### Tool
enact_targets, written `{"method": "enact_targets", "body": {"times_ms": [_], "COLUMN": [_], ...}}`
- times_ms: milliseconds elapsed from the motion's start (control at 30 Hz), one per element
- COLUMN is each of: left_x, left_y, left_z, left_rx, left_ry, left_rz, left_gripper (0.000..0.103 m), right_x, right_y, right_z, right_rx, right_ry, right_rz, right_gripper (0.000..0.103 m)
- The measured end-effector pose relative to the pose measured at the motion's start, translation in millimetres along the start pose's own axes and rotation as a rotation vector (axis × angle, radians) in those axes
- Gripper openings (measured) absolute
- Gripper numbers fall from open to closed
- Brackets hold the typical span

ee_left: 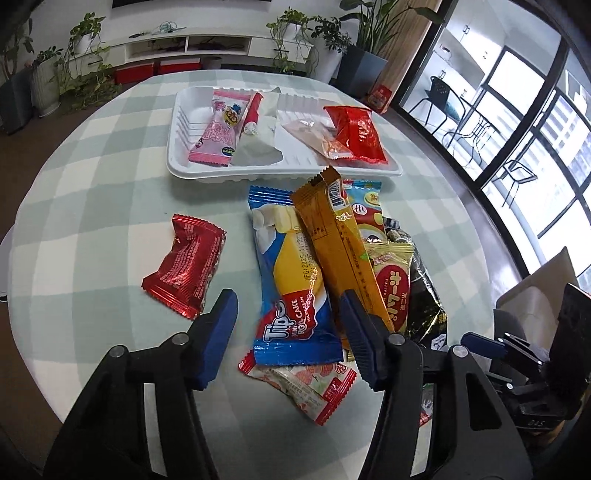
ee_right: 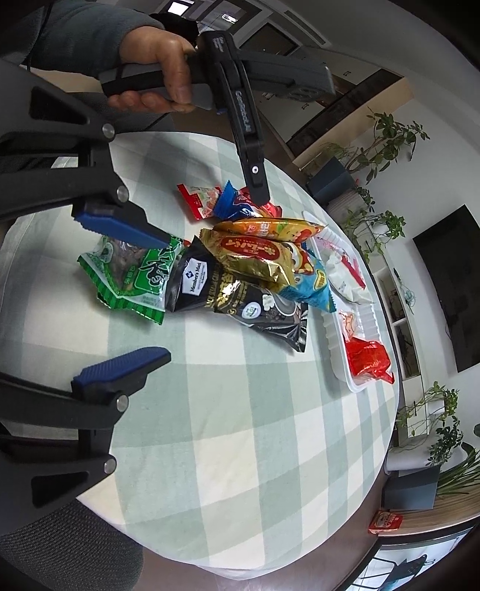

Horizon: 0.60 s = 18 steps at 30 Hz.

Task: Organize snacks
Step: 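Move the left tool to the pile and grasp the blue-and-yellow cake packet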

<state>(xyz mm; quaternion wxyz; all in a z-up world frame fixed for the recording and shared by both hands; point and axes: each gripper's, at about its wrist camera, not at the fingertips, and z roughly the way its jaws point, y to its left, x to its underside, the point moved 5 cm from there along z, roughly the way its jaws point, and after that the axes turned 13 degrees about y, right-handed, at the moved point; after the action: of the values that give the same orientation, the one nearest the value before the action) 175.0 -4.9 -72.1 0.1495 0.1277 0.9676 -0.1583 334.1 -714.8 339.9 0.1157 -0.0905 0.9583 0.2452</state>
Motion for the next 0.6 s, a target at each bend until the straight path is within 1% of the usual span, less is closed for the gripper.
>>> {"method": "enact_targets", "body": {"times_ms": [300, 467, 600], "left_x": [-10, -24, -31], "left_y": [6, 7, 6], "left_z": [31, 40, 44], "left_rx": [-0.011, -0.045, -0.074], "left_ry": [0.082, 0.114, 0.121], "left_rz": [0.026, 0.047, 0.071], "left_gripper": [0.055, 0.057, 0.057], "right_x": [0, 0, 0], "right_y": [-2, -1, -1], "right_z": [1, 1, 2], "right_rx": [-0.002, 0.006, 0.014], "right_ry": [0.008, 0.007, 0.009], "right_rz": [0.009, 0.0, -0.003], "right_gripper": [0.059, 0.059, 0.059]}}
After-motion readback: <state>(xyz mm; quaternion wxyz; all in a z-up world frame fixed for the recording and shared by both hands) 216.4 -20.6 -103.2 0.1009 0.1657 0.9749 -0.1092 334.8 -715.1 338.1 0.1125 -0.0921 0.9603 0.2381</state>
